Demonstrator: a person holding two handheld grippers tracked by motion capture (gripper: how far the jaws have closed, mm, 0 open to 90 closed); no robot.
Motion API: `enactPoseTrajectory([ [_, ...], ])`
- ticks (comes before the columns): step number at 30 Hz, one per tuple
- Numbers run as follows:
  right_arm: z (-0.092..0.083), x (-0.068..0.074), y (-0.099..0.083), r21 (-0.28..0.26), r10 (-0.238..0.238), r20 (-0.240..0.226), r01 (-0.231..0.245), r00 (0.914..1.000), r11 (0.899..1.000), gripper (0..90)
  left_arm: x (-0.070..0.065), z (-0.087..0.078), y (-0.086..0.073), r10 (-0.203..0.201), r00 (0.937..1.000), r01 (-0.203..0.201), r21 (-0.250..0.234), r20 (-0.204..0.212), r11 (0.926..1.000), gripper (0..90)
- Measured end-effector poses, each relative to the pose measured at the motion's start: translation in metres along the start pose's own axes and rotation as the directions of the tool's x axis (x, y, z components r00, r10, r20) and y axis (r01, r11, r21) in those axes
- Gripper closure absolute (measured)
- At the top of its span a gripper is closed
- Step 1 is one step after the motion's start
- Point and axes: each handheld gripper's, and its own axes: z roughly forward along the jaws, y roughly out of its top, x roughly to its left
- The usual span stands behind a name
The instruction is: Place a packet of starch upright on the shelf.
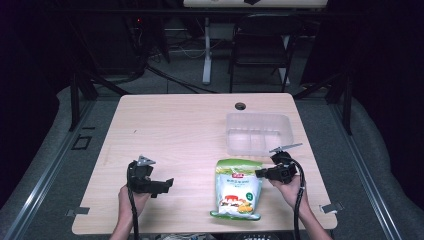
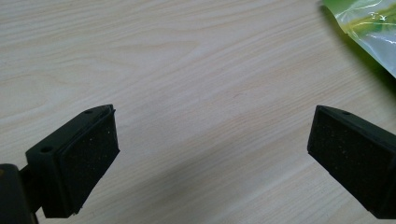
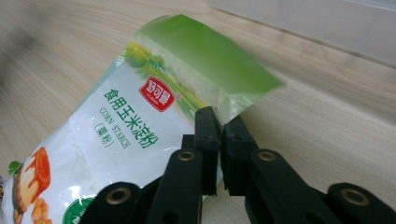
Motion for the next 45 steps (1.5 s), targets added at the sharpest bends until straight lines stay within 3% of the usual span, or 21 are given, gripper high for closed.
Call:
enactPoseTrajectory([
  [4, 0.004, -0.007, -0.001, -0.01, 0.036, -0.059, -0.037, 0.9976, 0.999, 72.5, 0.0, 0.0, 0.0, -0.003, 1.0, 0.003, 0.002, 0.001, 1.0, 1.7],
  [8, 0.008, -0.011, -0.002, -0.015, 0.078, -0.129, -0.081, 0.9885, 0.997, 65.9, 0.0, 0.001, 0.0, -0.003, 1.0, 0.003, 0.004, 0.004, 1.0, 1.8],
  [12, 0.014, -0.011, -0.003, -0.015, 0.097, -0.153, -0.101, 0.9833, 0.995, 61.9, -0.001, 0.001, 0.0, 0.007, 0.9999, -0.007, 0.004, 0.01, 1.0, 1.8],
  [17, 0.021, -0.015, -0.004, 0.008, 0.116, -0.195, -0.117, 0.974, 0.993, 62.6, -0.002, 0.003, 0.0, 0.004, 1.0, -0.004, 0.002, 0.006, 1.0, 1.8],
  [24, 0.02, -0.02, -0.005, 0.004, 0.142, -0.238, -0.146, 0.9607, 0.989, 74.7, -0.003, 0.003, 0.0, 0.006, 0.9999, -0.006, 0.013, 0.013, 0.9999, 2.1],
  [29, 0.017, -0.021, -0.005, 0.004, 0.137, -0.248, -0.141, 0.959, 0.99, 89.1, -0.003, 0.004, 0.0, 0.009, 0.9998, -0.009, 0.014, 0.017, 0.9999, 2.1],
  [32, 0.015, -0.017, -0.004, 0.005, 0.121, -0.232, -0.123, 0.9652, 0.992, 90.0, -0.003, 0.003, 0.0, 0.011, 0.9999, -0.011, 0.014, 0.013, 0.9998, 2.1],
  [39, 0.008, -0.013, -0.001, -0.006, 0.097, -0.227, -0.101, 0.9691, 0.995, 90.0, -0.003, 0.002, 0.0, 0.011, 0.9997, -0.012, 0.011, 0.02, 0.9999, 2.2],
  [45, -0.009, -0.01, 0.003, -0.037, 0.076, -0.216, -0.086, 0.9734, 0.996, 90.0, -0.002, 0.002, 0.0, 0.014, 0.9997, -0.014, 0.006, 0.019, 0.9999, 2.5],
])
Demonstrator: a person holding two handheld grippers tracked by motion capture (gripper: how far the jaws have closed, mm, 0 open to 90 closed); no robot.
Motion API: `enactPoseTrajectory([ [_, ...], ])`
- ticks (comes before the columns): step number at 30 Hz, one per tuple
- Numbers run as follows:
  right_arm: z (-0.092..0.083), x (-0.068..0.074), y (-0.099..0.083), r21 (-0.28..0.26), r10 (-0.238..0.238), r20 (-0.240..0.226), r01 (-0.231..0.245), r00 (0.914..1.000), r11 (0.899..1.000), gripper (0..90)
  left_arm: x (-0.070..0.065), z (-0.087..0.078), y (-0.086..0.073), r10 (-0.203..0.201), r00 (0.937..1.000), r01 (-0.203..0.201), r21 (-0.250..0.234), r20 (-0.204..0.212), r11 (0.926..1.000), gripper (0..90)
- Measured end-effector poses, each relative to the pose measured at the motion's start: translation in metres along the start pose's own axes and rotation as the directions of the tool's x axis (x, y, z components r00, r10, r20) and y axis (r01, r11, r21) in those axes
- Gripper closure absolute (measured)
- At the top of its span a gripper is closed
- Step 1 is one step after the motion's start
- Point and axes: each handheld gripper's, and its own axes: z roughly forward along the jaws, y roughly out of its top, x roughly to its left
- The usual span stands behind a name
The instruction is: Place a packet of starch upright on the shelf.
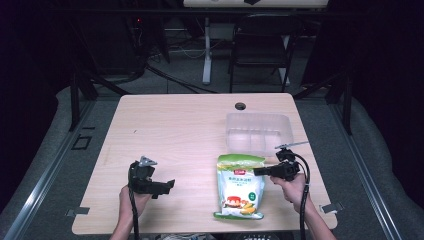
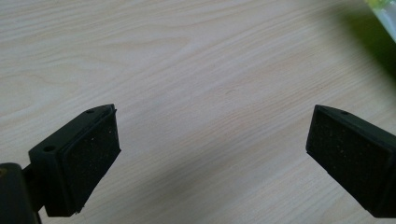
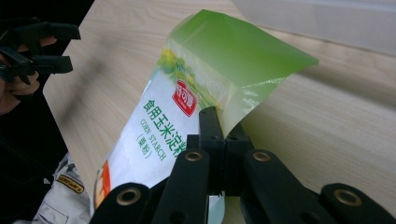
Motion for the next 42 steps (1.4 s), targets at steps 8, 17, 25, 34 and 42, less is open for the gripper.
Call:
enactPoseTrajectory([
  [8, -0.018, 0.007, 0.004, -0.031, -0.015, 0.003, 0.015, 0.9999, 0.999, 90.0, 0.0, 0.0, 0.0, -0.003, 1.0, 0.003, 0.001, -0.001, 1.0, 2.6],
  [17, -0.034, 0.019, 0.007, -0.055, -0.046, 0.013, 0.047, 0.9988, 0.997, 90.0, 0.0, 0.0, 0.0, 0.001, 1.0, -0.001, -0.003, -0.005, 1.0, 2.7],
  [25, -0.045, 0.03, 0.009, -0.074, -0.083, 0.013, 0.084, 0.9965, 0.994, 90.0, 0.0, 0.0, 0.0, 0.004, 0.9999, -0.004, -0.005, -0.009, 1.0, 2.7],
  [34, -0.053, 0.039, 0.011, -0.081, -0.105, 0.015, 0.106, 0.9944, 0.991, 90.0, 0.0, -0.001, 0.0, -0.002, 1.0, 0.002, -0.008, -0.005, 1.0, 2.7],
  [42, -0.059, 0.048, 0.015, -0.088, -0.131, 0.018, 0.132, 0.9912, 0.987, 90.0, 0.0, -0.001, 0.0, -0.004, 1.0, 0.004, -0.012, -0.007, 0.9999, 2.7],
])
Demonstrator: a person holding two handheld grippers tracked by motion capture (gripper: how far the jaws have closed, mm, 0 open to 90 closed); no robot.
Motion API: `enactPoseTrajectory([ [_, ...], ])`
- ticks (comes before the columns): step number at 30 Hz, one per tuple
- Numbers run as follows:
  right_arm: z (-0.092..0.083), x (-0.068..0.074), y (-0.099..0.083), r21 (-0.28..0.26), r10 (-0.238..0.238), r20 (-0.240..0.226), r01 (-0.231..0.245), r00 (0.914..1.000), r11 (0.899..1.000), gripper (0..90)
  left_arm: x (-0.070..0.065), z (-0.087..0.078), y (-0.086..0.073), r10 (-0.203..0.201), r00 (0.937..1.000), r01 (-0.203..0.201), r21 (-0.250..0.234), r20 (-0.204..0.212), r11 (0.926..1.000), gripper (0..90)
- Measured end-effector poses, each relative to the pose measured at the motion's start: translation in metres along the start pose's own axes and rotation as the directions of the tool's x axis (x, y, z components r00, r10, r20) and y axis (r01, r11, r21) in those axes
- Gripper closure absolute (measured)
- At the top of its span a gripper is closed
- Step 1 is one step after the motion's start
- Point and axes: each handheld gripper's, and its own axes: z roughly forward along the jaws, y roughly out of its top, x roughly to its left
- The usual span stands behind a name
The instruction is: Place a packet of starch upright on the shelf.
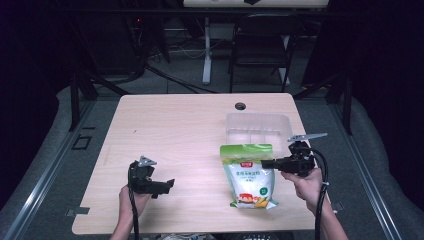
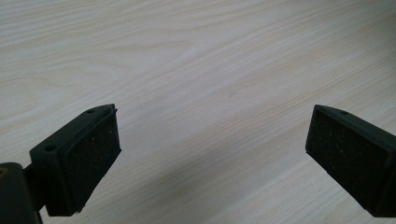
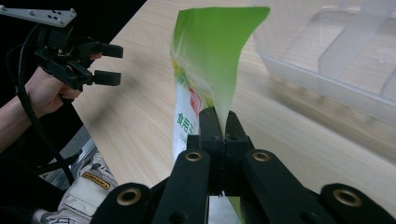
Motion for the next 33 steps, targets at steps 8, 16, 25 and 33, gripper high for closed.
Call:
enactPoseTrajectory([
  [8, -0.01, 0.013, 0.007, -0.017, -0.053, 0.009, 0.053, 0.9986, 0.998, 90.0, -0.001, 0.0, 0.0, 0.013, 0.9999, -0.013, 0.005, -0.002, 0.9999, 2.7],
  [16, -0.018, 0.022, 0.017, -0.016, -0.099, 0.064, 0.101, 0.993, 0.995, 90.0, -0.001, 0.0, 0.0, 0.014, 0.9999, -0.014, 0.003, -0.001, 0.9999, 2.7],
  [25, -0.027, 0.024, 0.027, -0.032, -0.109, 0.122, 0.113, 0.9866, 0.993, 90.0, -0.001, 0.0, 0.0, 0.013, 0.9999, -0.013, -0.002, -0.002, 0.9999, 2.7],
  [33, -0.038, 0.026, 0.033, -0.056, -0.106, 0.154, 0.116, 0.9824, 0.992, 90.0, -0.001, 0.0, 0.0, 0.012, 0.9999, -0.012, -0.003, -0.001, 0.9999, 2.7],
])
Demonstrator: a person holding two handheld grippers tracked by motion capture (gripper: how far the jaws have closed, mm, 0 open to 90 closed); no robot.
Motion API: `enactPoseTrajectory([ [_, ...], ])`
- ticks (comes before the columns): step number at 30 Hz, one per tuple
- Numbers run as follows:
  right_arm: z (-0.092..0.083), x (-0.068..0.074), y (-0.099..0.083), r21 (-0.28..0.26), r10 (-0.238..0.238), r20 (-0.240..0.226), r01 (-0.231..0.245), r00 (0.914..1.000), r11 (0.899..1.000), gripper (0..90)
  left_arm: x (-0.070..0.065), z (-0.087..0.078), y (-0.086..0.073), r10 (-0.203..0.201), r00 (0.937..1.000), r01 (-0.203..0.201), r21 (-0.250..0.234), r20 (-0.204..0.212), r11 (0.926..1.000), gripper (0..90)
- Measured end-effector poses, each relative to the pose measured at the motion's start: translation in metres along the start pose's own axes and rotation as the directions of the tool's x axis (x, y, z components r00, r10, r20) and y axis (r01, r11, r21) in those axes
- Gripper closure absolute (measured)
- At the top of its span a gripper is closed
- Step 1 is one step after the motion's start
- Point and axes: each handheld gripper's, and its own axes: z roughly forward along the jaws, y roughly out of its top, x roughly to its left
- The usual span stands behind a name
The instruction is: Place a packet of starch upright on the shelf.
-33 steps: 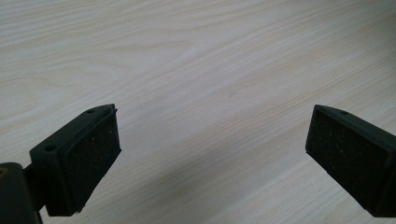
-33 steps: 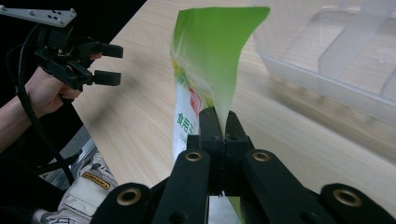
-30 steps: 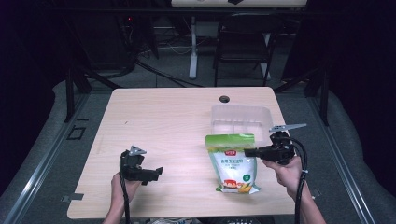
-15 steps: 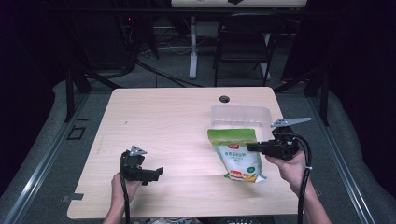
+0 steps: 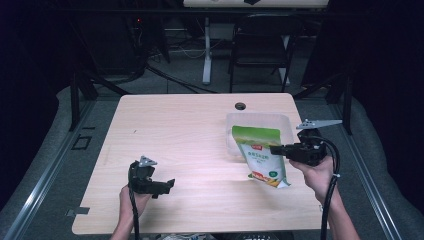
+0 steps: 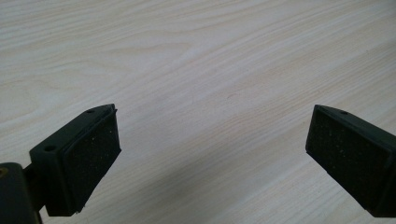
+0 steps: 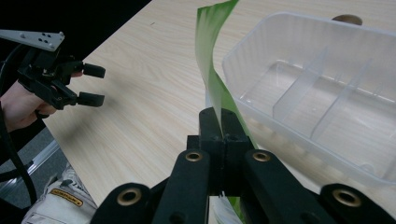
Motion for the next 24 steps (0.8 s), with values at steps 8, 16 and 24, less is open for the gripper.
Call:
enactPoseTrajectory([
  [8, -0.014, 0.0, 0.012, -0.034, 0.0, 0.015, 0.0, 0.9999, 0.999, 90.0, -0.001, 0.0, 0.0, 0.001, 1.0, -0.001, -0.002, 0.003, 1.0, 2.7],
  [16, -0.026, -0.004, 0.03, -0.072, 0.004, 0.049, -0.001, 0.9988, 0.997, 90.0, 0.0, -0.001, 0.0, 0.003, 1.0, -0.003, -0.011, 0.003, 0.9999, 2.7],
  [24, -0.035, -0.008, 0.053, -0.096, 0.001, 0.087, 0.007, 0.9962, 0.995, 90.0, -0.002, -0.002, 0.0, -0.007, 1.0, 0.007, -0.015, 0.001, 0.9999, 2.7],
])
